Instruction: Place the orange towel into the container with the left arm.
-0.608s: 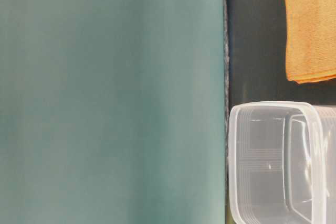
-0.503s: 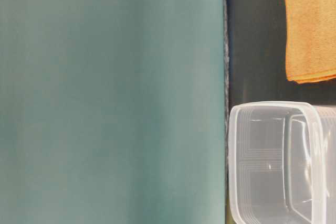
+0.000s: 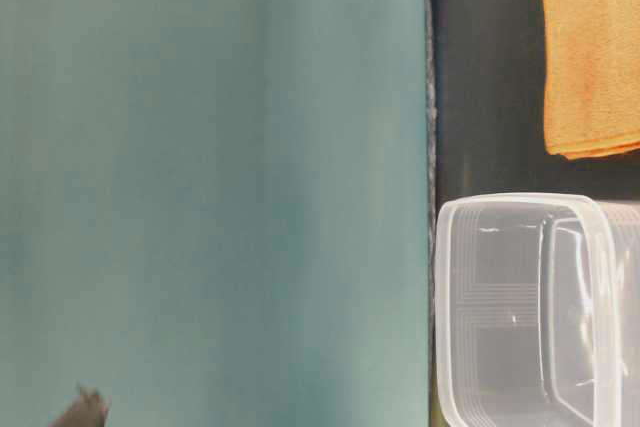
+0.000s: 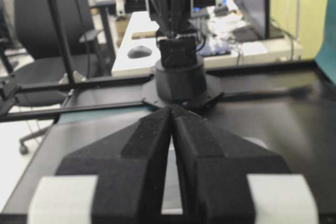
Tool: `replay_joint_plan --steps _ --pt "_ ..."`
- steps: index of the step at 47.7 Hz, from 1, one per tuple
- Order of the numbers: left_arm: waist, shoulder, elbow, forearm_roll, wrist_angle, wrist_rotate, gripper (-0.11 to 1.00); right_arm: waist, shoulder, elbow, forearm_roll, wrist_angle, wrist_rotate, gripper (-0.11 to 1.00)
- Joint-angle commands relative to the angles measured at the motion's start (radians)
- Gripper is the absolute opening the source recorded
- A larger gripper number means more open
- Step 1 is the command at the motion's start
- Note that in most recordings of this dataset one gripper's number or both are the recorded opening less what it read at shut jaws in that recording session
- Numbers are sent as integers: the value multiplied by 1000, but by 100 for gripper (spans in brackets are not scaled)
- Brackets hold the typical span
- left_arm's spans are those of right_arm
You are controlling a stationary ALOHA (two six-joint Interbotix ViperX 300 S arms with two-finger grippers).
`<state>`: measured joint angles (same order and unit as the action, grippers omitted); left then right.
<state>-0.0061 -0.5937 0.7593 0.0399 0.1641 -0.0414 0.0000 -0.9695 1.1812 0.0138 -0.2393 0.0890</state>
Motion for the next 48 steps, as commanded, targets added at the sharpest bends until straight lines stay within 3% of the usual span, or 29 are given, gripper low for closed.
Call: replay_joint_plan --steps 1,5,13,17,24,30,35,38,48 --pt "2 55 -67 5 20 2 0 -6 3 -9 5 0 12 8" --pt "2 100 -98 5 41 2 0 -6 5 -9 3 3 18 22" --pt "14 199 -184 5 104 2 1 -5 3 -9 5 20 18 63" --pt "21 256 -242 5 150 3 3 -5 3 -9 5 34 12 74" --pt "41 388 -364 5 272 6 24 -8 2 -8 3 55 9 73" --pt "52 497 -446 5 341 8 63 -11 -6 -8 3 57 11 73" --pt "52 597 -508 5 373 28 86 -12 -18 -8 3 57 11 73" --pt "49 661 -546 5 373 49 91 -14 -26 -8 3 57 11 73" --pt "46 850 -664 6 371 127 90 -18 -52 -6 3 57 9 73"
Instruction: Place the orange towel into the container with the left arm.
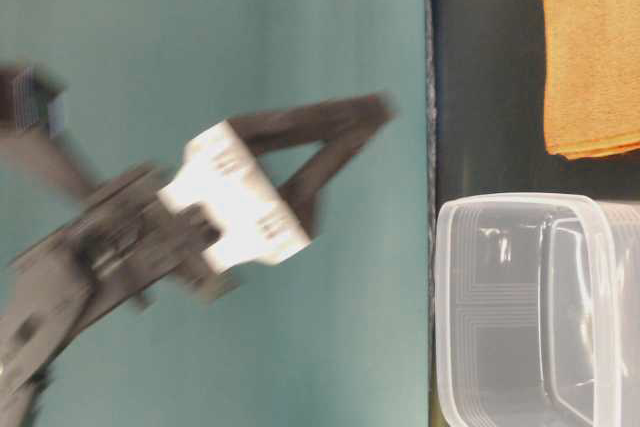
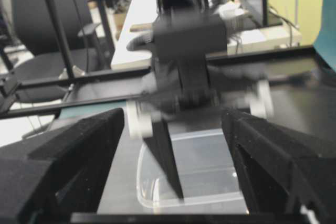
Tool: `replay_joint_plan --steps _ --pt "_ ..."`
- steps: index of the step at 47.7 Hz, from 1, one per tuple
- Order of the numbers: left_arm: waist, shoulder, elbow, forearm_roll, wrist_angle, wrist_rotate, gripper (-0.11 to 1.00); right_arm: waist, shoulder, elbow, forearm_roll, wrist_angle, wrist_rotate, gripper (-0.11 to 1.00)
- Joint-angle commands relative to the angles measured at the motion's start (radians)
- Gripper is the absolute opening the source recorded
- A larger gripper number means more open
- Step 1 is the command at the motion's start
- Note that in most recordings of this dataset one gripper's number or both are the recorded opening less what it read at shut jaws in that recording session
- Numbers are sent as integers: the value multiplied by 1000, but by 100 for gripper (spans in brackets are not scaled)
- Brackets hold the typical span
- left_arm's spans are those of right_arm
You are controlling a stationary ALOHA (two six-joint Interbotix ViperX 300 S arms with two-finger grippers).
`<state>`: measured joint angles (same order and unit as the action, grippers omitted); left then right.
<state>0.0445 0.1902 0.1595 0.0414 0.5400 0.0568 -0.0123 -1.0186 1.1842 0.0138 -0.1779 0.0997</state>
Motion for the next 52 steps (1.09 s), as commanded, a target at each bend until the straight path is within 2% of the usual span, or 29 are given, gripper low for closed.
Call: replay_joint_plan --steps 1,10,21,42,48,52 --pt "-5 80 -77 3 -5 38 90 -8 -8 -9 5 -3 -2 73" --pt "-14 201 -170 3 2 98 90 -25 -44 -12 3 0 -2 73" --pt "-14 322 -247 5 18 91 90 -32 -75 -11 3 49 -2 73" --pt "-17 408 -270 3 57 84 90 -34 -100 -15 3 91 -2 72" --pt "-18 402 -262 5 63 89 83 -34 -107 -17 3 84 -2 72" --pt "-23 397 -264 3 69 91 68 -34 -115 -20 3 84 -2 72"
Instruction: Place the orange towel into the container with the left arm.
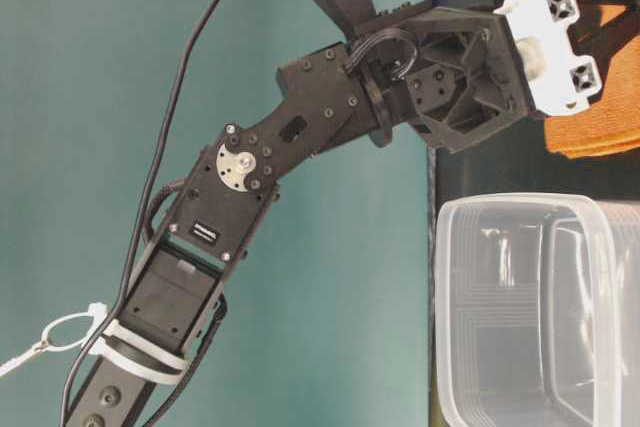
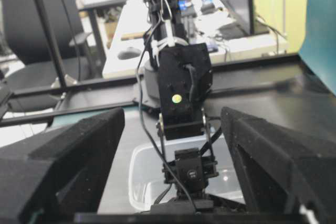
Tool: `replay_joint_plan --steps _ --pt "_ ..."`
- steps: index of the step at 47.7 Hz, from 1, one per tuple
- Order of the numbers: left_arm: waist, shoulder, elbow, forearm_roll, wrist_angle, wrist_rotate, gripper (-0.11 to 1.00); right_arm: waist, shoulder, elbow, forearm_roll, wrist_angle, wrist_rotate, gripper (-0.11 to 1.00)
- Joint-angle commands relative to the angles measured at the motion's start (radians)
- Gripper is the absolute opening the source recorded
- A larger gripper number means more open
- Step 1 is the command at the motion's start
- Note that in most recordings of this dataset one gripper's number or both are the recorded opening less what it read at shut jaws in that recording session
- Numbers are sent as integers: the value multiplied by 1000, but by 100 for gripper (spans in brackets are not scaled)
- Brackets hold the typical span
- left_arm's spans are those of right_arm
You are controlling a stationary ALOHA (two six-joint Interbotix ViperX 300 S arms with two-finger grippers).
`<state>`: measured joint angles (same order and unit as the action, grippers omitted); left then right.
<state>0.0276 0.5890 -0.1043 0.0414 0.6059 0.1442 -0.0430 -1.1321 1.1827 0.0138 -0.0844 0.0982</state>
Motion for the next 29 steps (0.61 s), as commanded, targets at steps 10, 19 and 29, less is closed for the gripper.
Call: replay_joint_plan --steps 10,19,29 --pt "-9 -43 -9 3 3 17 13 -3 -25 -26 3 -3 0 72" --pt "-14 -114 -40 3 18 17 5 -3 -52 -38 3 12 -2 72" --pt "-15 -288 -69 3 167 18 5 -3 -72 -40 3 69 -2 72"
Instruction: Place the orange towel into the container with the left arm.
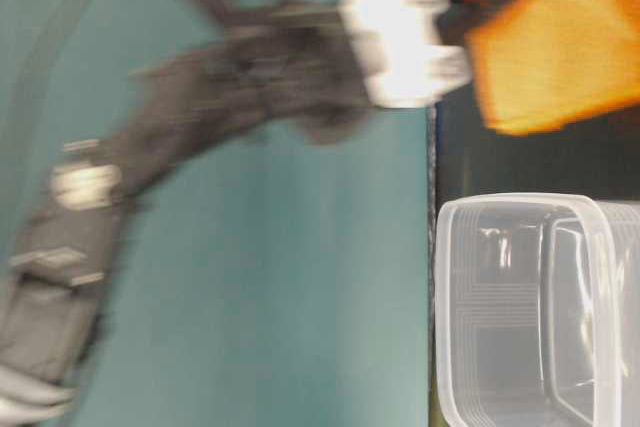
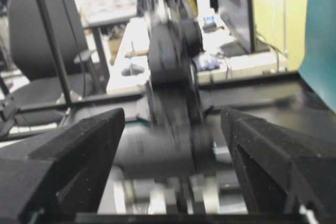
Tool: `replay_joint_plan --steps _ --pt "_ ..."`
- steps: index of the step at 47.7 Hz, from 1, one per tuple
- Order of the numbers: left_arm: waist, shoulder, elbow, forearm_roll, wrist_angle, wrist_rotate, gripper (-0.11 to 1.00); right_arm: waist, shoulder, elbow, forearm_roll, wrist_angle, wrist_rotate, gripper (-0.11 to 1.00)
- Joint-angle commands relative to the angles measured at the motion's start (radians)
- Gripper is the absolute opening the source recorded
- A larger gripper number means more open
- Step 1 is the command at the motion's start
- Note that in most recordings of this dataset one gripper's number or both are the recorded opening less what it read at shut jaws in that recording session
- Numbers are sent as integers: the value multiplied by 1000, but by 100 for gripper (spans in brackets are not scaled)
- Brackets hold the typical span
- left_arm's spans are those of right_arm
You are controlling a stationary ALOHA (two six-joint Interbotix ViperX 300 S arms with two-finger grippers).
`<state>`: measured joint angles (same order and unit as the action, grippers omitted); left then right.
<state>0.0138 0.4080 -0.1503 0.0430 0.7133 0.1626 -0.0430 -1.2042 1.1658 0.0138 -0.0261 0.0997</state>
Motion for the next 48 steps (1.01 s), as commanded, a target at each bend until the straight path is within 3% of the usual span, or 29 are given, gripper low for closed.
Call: replay_joint_plan --steps 1,7,16,23,32,48 --pt "0 -127 -20 2 78 0 5 -3 0 -21 3 15 -3 72" --pt "6 -242 8 3 178 0 5 -3 -2 -20 3 20 -3 72" --pt "20 -396 138 2 265 0 5 -3 -2 -17 3 23 -2 72" --pt "29 -494 296 3 258 -2 5 -3 -2 -17 3 23 -2 72" --pt "28 -577 431 2 196 -3 5 -3 -2 -15 3 25 2 72" --pt "31 -623 505 2 167 0 5 -3 -2 -11 3 23 5 72"
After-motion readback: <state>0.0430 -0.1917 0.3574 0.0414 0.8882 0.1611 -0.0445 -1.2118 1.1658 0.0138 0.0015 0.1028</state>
